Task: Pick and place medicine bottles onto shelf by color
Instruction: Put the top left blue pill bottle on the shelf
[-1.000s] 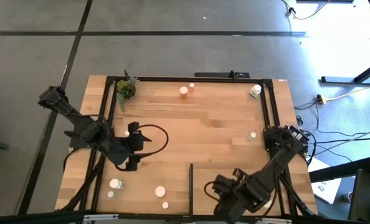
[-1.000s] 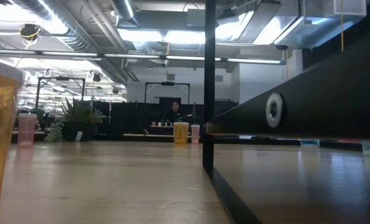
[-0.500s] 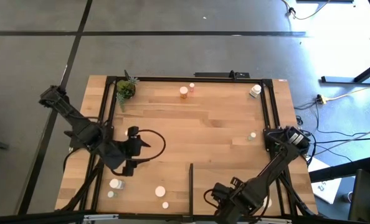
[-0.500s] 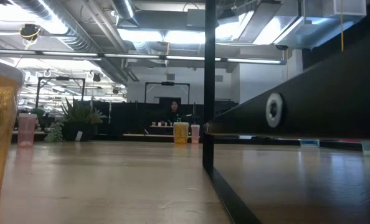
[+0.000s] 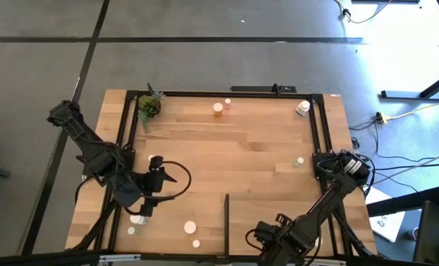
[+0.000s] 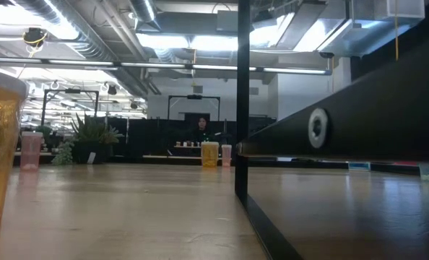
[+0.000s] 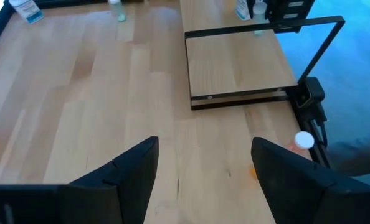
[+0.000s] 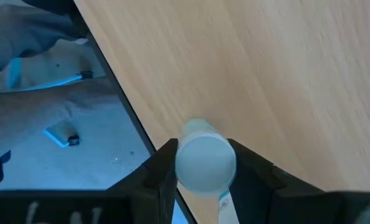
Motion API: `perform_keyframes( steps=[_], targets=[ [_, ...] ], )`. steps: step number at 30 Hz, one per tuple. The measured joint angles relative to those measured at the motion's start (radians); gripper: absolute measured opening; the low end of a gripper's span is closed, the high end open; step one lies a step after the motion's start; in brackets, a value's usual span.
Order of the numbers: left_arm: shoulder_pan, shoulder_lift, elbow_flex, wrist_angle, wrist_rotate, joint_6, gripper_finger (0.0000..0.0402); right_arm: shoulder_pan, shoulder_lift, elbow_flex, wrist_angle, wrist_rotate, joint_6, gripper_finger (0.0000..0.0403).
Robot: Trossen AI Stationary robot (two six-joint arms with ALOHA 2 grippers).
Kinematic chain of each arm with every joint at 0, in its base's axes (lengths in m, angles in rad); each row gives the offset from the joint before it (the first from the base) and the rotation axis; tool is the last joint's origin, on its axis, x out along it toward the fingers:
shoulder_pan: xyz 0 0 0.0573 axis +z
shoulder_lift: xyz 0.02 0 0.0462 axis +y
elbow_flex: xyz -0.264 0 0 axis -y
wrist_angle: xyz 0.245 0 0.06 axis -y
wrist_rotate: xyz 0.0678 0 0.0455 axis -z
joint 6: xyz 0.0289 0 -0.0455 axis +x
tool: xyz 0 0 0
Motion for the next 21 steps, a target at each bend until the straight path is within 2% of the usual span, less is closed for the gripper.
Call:
perform_keyframes(
  steps=[8,21],
  targets=[
    [-0.007,0.000,0.000,0.000,0.000,-0.008,0.0250,-0.001,0.000,-0.001,0.011,0.009,0.000,0.0126],
    [-0.007,0.000,0.000,0.000,0.000,-0.008,0.0250,-0.002,0.001,-0.001,0.004,0.023,-0.004,0.0186]
  ],
)
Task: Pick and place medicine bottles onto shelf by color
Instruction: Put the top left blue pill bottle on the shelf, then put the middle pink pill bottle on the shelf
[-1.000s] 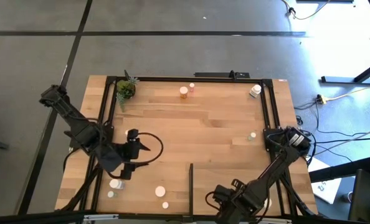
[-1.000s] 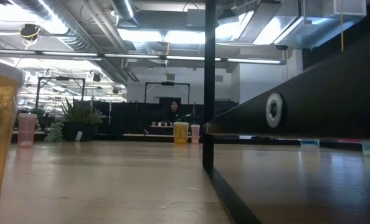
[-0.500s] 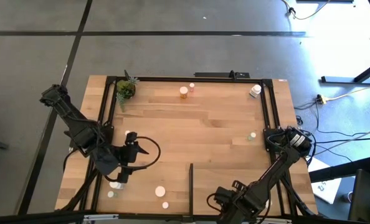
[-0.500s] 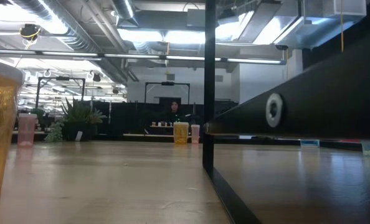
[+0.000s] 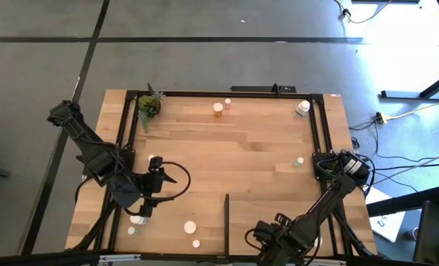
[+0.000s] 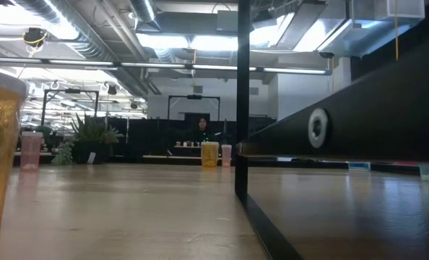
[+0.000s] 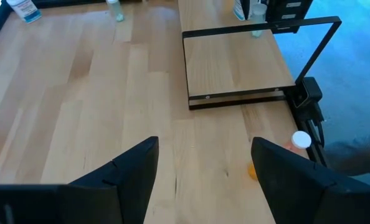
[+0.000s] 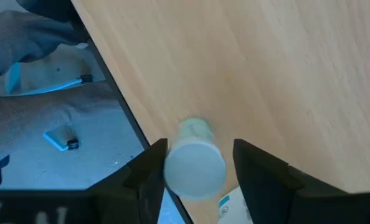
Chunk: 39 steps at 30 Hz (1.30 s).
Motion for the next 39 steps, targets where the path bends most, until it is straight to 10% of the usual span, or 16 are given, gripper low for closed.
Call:
perform_keyframes(
  steps=[39],
  targets=[
    [0.000,0.000,0.000,-0.002,0.000,0.007,0.0250,-0.016,0.000,0.094,-0.103,0.024,-0.001,0.0181]
  ],
)
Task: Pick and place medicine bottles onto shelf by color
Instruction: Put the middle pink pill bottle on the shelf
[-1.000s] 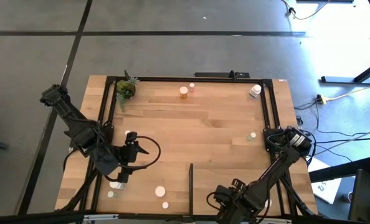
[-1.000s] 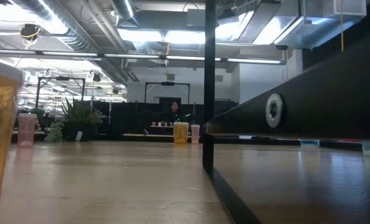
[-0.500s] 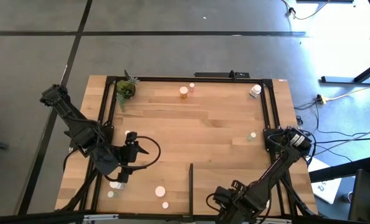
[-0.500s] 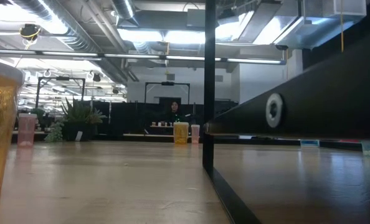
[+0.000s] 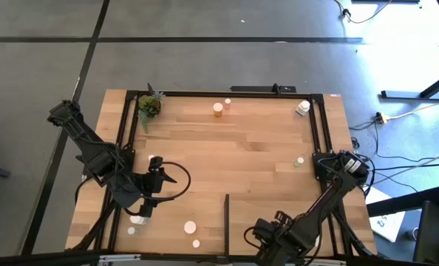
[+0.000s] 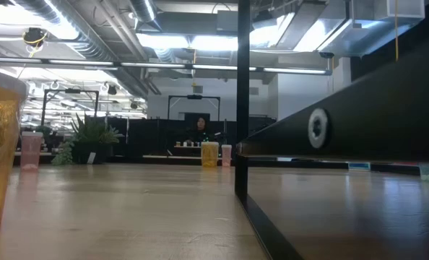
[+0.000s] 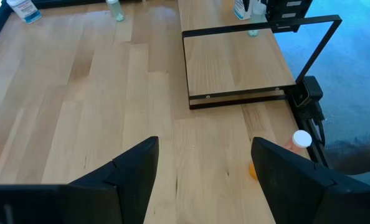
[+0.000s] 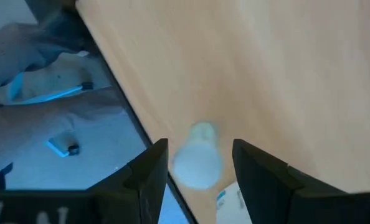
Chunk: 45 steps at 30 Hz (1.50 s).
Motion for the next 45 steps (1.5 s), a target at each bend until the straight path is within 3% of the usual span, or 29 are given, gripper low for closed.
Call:
perform_keyframes(
  steps=[7,14,21,36,40,45],
  targets=[
    [-0.001,0.000,0.000,-0.006,0.000,0.000,0.0250,-0.003,0.000,0.116,-0.096,0.053,-0.019,0.0181],
    [-0.059,0.004,0.000,-0.014,0.000,-0.040,0.0250,-0.003,-0.001,0.279,-0.129,0.294,-0.134,0.0181],
    [-0.141,0.045,0.000,-0.013,-0.031,-0.042,0.0250,-0.012,-0.001,0.382,-0.130,0.424,-0.308,0.0181],
    [-0.134,0.174,0.000,0.001,0.001,0.034,0.0250,-0.093,-0.001,0.442,-0.130,0.519,-0.567,0.0181],
    [-0.120,0.215,0.000,0.022,0.077,0.086,0.0250,-0.110,-0.001,0.443,-0.138,0.632,-0.638,0.0181],
    [-0.089,0.261,0.000,0.058,0.152,0.090,0.0250,-0.144,-0.001,0.443,-0.147,0.627,-0.702,0.0181]
  ],
)
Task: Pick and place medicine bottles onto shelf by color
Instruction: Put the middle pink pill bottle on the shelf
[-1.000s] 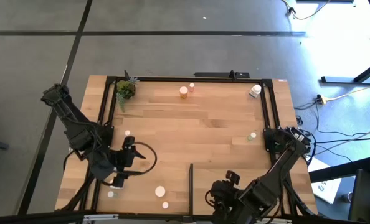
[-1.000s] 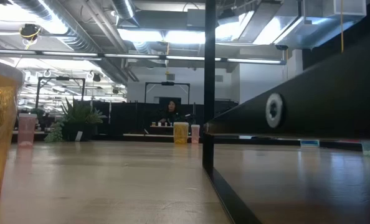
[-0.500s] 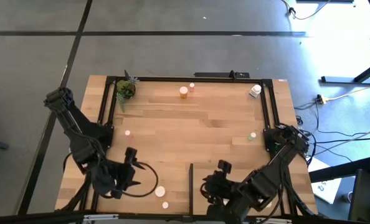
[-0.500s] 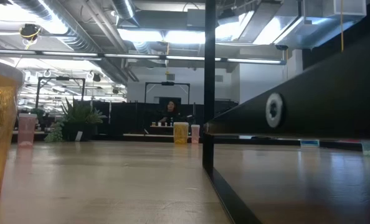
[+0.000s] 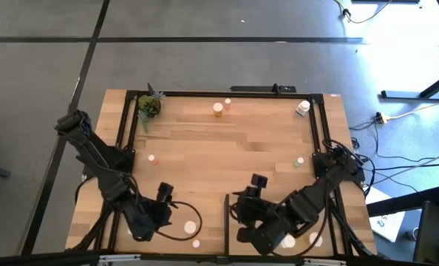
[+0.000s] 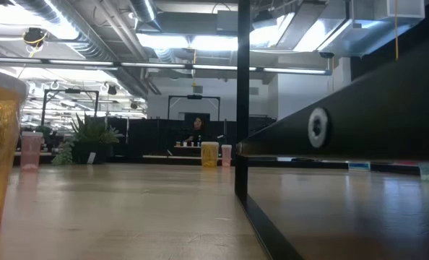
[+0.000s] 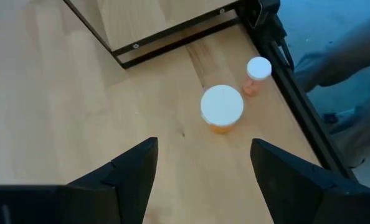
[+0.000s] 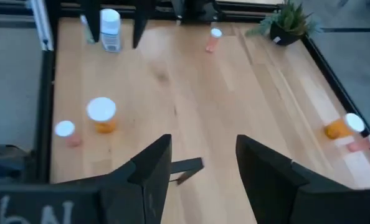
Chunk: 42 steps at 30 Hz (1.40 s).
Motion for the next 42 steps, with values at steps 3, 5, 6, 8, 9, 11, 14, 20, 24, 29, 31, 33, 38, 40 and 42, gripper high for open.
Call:
perform_keyframes(
  steps=[3,5,6,8,9,11,14,20,24,29,31,33,38,40,42],
  targets=[
    [0.004,0.020,0.000,0.018,0.007,0.005,0.0250,-0.014,0.000,0.000,-0.001,-0.051,-0.030,0.0181],
    [0.009,0.034,0.000,0.028,0.008,0.015,0.0250,-0.021,0.000,0.000,-0.002,-0.102,-0.051,0.0181],
    [0.011,0.042,0.000,0.032,0.008,0.015,0.0250,-0.024,0.000,0.000,-0.002,-0.123,-0.054,0.0181],
    [0.016,0.058,0.000,0.041,0.007,0.016,0.0250,-0.028,0.000,0.000,-0.002,-0.155,-0.053,0.0181],
    [0.016,0.066,0.000,0.042,0.006,0.016,0.0250,-0.029,0.000,0.000,-0.003,-0.166,-0.049,0.0181],
    [0.015,0.078,0.000,0.043,0.007,0.016,0.0250,-0.029,0.000,0.000,-0.015,-0.175,-0.037,0.0181],
    [0.015,0.088,0.000,0.044,0.008,0.015,0.0250,-0.029,0.000,0.000,-0.054,-0.177,0.024,0.0181],
    [0.024,0.088,0.000,0.038,0.003,-0.022,0.0250,-0.030,0.000,0.000,-0.114,-0.185,0.089,0.0181],
    [0.062,0.078,0.000,-0.034,-0.004,-0.082,0.0250,-0.032,0.000,0.000,-0.115,-0.185,0.085,0.0181],
    [0.118,0.067,0.001,-0.039,0.093,-0.012,0.0250,-0.038,0.000,0.000,-0.121,-0.185,0.084,0.0181],
    [0.133,0.064,0.002,-0.069,0.116,0.021,0.0250,-0.038,0.000,0.000,-0.124,-0.185,0.084,0.0181],
    [0.155,0.063,0.001,-0.169,0.120,-0.014,0.0250,-0.038,0.000,0.000,-0.125,-0.187,0.083,0.0181],
    [0.229,0.027,0.001,-0.355,0.091,-0.204,0.0250,-0.037,0.000,-0.001,-0.125,-0.187,0.082,0.0181],
    [0.258,0.003,0.001,-0.393,0.092,-0.239,0.0250,-0.037,0.000,-0.001,-0.126,-0.188,0.082,0.0181],
    [0.295,-0.024,0.001,-0.437,0.092,-0.277,0.0250,-0.037,0.000,-0.001,-0.126,-0.186,0.081,0.0181]
  ],
)
